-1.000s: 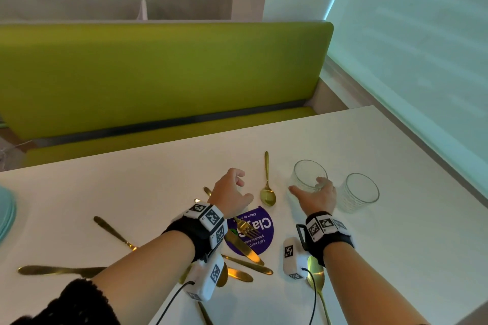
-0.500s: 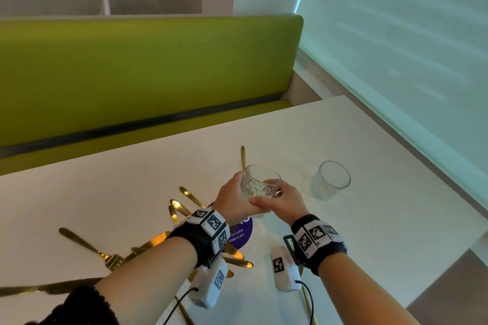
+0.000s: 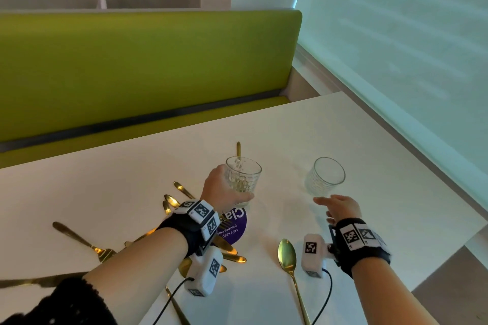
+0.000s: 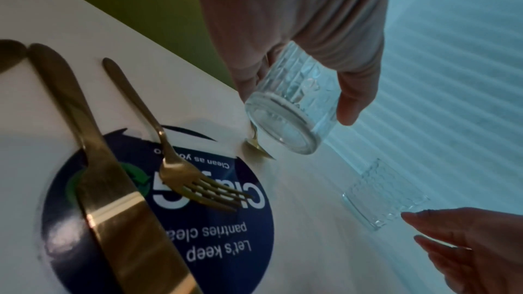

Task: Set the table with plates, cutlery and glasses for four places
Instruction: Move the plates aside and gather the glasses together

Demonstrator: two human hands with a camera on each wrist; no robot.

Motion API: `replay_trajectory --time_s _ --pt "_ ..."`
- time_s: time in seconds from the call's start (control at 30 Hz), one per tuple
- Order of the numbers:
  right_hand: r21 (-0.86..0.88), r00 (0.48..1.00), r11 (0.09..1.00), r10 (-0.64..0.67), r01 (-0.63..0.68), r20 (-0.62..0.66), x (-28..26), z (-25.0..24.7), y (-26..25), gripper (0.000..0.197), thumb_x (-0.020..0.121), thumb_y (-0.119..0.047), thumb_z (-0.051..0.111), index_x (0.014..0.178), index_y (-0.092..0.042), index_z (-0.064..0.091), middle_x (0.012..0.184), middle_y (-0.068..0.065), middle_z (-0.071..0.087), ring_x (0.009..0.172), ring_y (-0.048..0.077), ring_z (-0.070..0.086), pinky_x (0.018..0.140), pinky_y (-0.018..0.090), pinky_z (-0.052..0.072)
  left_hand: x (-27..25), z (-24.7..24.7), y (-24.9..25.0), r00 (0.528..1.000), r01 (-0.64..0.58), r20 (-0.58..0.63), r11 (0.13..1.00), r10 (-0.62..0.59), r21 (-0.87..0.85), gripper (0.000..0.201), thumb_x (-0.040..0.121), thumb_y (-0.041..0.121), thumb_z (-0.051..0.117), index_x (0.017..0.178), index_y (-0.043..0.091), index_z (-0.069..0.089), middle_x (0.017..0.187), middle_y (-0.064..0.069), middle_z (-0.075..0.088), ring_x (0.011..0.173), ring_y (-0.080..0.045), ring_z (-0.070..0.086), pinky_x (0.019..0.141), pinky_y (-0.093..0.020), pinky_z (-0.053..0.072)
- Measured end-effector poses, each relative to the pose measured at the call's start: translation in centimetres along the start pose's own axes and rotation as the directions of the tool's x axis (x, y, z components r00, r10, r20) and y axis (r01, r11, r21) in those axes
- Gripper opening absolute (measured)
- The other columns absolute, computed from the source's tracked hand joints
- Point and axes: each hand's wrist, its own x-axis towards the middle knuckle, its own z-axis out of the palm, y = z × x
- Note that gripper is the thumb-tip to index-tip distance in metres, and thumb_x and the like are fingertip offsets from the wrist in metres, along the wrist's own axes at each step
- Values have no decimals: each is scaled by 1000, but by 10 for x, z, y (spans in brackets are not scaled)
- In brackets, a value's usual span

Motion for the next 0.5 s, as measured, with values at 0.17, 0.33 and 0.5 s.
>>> replay_trajectory --time_s 0.17,0.33,0.5 --pt "12 990 998 -52 54 -128 17 9 -7 96 62 -22 86 141 -13 32 137 17 48 122 35 51 104 43 42 -1 -6 -1 1000 6 -18 1000 -6 -18 73 61 33 84 121 13 48 121 -5 56 111 -20 54 92 -32 50" --pt "2 977 990 -137 139 -164 26 17 -11 97 63 -21 86 142 -11 32 140 12 47 129 30 44 108 36 35 -1 -8 -4 1000 8 -26 1000 -9 -24 77 59 36 85 122 15 48 122 -3 56 112 -19 54 93 -34 50" --pt "14 967 987 -156 162 -203 35 24 -5 105 61 -24 87 146 -15 25 138 8 49 130 29 44 109 38 34 -4 -13 -10 999 24 -40 999 -26 -43 79 58 35 86 123 15 47 122 -1 55 112 -17 53 92 -33 51"
